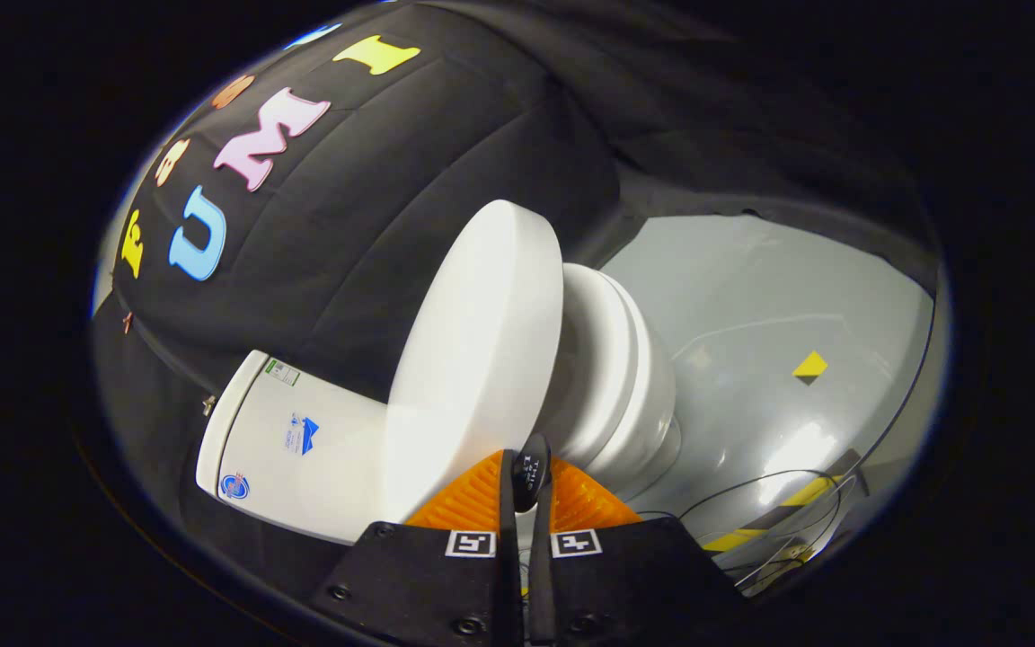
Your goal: Open the toilet lid.
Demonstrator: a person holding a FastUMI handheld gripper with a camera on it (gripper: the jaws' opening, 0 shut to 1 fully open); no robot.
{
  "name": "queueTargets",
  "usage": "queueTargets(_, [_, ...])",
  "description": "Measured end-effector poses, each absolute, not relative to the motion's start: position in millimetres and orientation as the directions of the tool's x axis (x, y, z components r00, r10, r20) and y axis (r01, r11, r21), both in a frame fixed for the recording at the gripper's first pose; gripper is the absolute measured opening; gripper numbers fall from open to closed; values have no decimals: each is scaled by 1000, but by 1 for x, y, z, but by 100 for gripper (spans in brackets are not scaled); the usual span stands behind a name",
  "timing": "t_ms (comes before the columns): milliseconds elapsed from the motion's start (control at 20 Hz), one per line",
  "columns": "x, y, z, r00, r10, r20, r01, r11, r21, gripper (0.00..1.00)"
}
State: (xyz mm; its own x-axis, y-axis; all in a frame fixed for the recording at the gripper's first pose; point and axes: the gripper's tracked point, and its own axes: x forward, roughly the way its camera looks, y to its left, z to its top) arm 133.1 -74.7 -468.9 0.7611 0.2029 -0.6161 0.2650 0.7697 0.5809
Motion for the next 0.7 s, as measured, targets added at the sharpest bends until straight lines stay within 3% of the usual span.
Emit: queueTargets(700, [138, 24, -323, 853, 113, -509, 58, 949, 308, 5])
